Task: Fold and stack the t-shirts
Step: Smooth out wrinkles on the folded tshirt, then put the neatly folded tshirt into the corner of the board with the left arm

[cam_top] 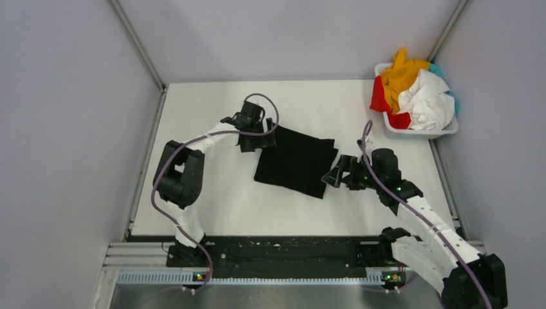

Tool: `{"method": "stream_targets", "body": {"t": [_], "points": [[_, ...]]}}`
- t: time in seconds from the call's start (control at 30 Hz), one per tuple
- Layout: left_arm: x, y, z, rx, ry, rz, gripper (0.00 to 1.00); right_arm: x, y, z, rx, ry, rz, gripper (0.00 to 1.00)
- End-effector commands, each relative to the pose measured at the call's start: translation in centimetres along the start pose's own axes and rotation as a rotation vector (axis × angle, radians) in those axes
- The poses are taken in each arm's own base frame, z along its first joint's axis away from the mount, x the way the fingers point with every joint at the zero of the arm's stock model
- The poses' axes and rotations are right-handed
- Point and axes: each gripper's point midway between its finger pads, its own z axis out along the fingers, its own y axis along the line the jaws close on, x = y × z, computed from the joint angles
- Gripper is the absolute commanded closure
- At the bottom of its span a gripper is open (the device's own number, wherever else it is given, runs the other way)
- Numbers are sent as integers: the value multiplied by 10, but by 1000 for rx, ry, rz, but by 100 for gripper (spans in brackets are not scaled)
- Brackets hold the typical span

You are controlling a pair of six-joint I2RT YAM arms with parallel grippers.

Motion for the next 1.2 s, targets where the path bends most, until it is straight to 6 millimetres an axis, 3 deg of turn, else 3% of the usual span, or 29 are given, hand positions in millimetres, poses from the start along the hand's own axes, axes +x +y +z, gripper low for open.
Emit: {"method": "stream_targets", "body": {"t": [0.0,0.2,0.33,0.43,0.5,0.53,0.57,0.67,0.8,0.97,1.17], "points": [[-4,19,23,-112,56,50,12,-2,-5,-14,62,-6,-24,1],[13,9,46,-49,142,43,35,-5,-3,-23,67,-28,-41,1],[31,-7,55,3,192,53,53,-6,-8,-26,100,-39,-47,1],[46,-21,62,16,214,76,62,-7,-11,-26,115,-43,-48,1],[49,-20,69,-35,208,78,78,-8,-13,-26,125,-47,-48,1],[47,-15,71,-91,196,69,94,-9,-13,-26,127,-48,-52,1],[36,-8,72,-175,154,60,100,-9,-13,-26,130,-49,-54,1],[17,14,64,-377,95,80,100,-10,-14,-26,134,-49,-59,1],[-24,31,42,-469,-16,117,100,-10,-18,-26,149,-56,-66,1],[-80,82,13,-603,-101,99,100,-12,-18,-26,151,-60,-77,1],[-143,155,-1,-706,-128,69,100,-13,-20,-27,162,-73,-78,1]]}}
